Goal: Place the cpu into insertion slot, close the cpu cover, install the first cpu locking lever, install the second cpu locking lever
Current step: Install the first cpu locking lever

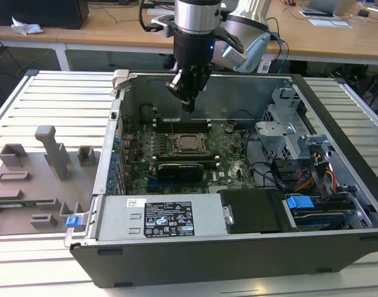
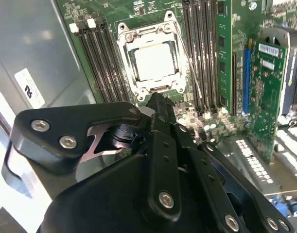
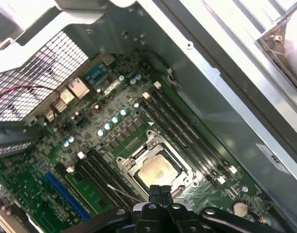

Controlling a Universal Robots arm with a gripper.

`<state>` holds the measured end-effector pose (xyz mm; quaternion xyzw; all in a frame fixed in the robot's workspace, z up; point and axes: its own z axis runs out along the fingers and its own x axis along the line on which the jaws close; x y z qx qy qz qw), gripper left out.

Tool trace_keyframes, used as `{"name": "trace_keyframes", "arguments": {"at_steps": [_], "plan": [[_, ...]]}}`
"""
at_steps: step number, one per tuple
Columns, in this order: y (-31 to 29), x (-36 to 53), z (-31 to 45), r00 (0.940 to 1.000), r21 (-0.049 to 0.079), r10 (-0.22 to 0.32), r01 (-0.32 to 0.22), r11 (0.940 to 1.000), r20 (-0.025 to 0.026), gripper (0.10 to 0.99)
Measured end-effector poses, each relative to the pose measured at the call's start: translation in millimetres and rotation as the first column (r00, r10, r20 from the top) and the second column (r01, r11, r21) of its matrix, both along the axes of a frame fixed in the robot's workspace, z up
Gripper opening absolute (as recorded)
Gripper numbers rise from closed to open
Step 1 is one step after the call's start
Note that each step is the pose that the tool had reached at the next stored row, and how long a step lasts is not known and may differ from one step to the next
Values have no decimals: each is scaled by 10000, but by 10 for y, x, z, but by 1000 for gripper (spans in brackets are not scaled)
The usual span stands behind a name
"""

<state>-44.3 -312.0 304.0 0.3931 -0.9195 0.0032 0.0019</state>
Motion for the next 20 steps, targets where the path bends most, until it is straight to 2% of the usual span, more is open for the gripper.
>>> {"name": "trace_keyframes", "arguments": {"at_steps": [3, 9, 10, 14, 16, 17, 20], "plan": [[0, 0, -1, 9980, -3, -632, 632, 9980, 0, 106], [0, 0, -2, 9851, -6, -1717, 1717, 9851, 1, 106], [0, 0, -3, 9810, -6, -1942, 1942, 9810, 0, 106], [0, 0, -5, 9566, -7, -2913, 2913, 9566, 1, 106], [0, 0, -5, 9481, -7, -3179, 3179, 9481, 1, 106], [0, 0, -6, 9384, -7, -3455, 3455, 9384, 1, 106], [0, 0, -7, 9226, -7, -3859, 3859, 9226, 1, 106]]}}
